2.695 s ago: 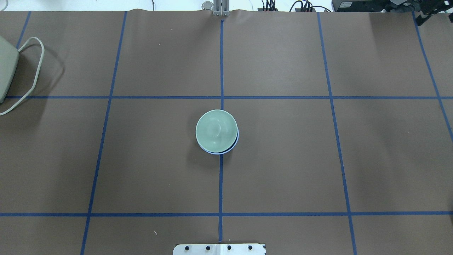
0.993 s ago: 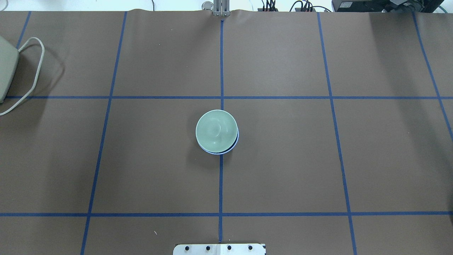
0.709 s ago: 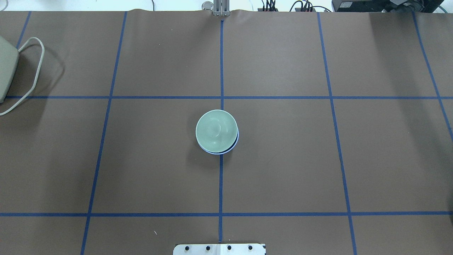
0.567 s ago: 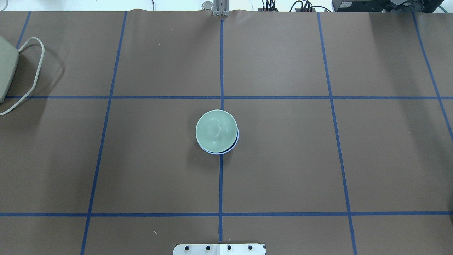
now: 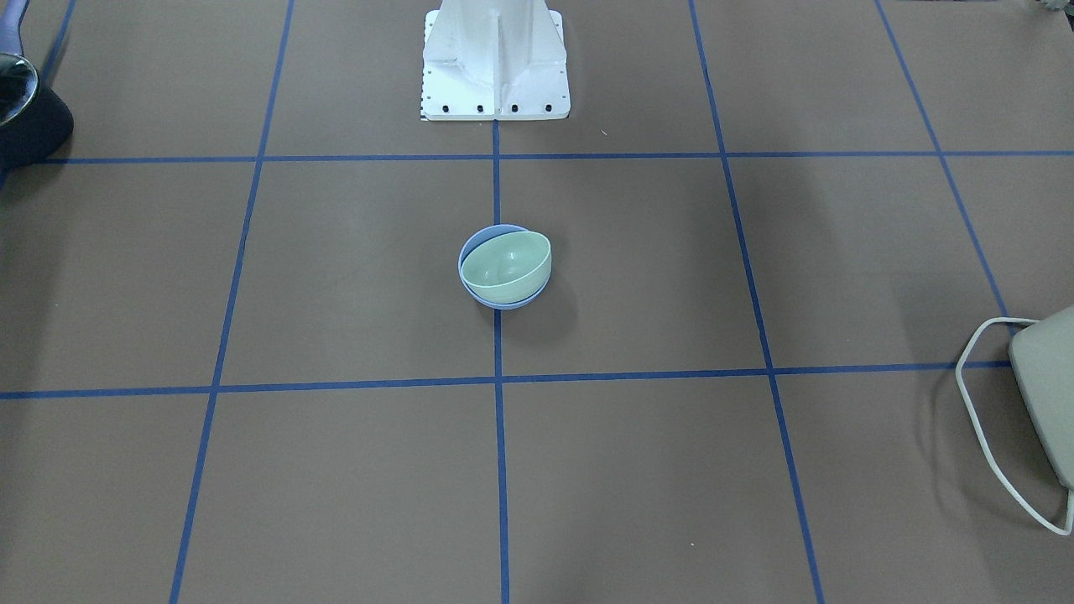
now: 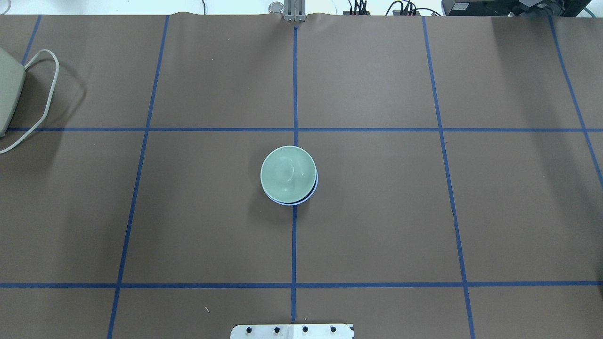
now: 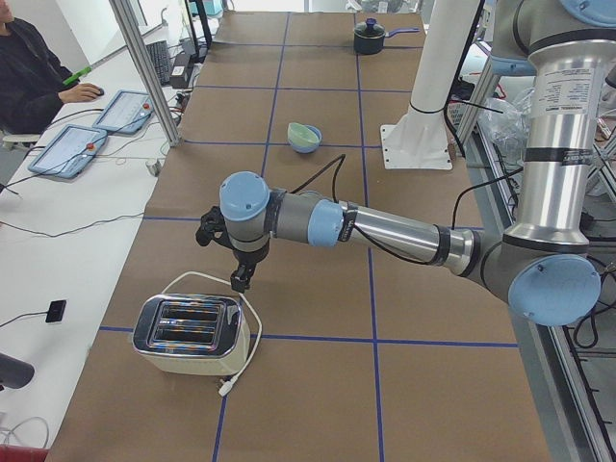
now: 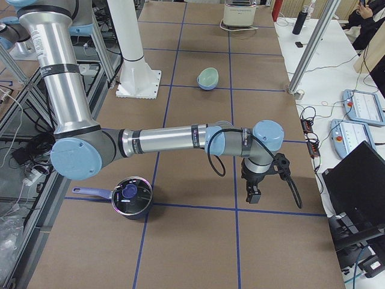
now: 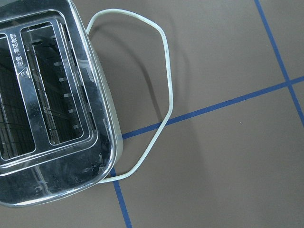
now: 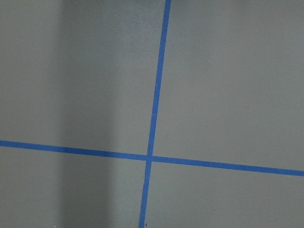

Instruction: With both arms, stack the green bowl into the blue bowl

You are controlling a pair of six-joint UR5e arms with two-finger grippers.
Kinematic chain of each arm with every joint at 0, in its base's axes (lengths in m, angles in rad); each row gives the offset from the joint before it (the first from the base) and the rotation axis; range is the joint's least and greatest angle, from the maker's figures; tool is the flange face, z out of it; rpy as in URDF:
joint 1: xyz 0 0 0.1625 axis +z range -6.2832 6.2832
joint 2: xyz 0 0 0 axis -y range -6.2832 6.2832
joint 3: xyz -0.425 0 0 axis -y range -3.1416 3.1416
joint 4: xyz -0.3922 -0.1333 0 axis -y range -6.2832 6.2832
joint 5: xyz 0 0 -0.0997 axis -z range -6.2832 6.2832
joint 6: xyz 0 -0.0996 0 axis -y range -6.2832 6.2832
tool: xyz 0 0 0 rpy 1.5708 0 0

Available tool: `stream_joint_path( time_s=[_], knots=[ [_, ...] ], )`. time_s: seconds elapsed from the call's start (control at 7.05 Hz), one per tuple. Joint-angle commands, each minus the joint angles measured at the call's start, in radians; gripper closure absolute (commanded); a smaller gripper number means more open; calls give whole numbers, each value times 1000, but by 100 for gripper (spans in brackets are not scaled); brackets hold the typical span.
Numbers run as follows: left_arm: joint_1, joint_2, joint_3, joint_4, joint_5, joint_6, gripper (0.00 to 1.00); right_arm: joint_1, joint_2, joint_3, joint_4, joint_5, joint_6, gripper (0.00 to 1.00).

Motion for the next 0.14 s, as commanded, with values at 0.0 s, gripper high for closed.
stream_joint_path(
  time_s=[0.0],
  knots=[
    [0,0,0,0,0,0,3,-1,0,0,0,1,0,0]
  ],
)
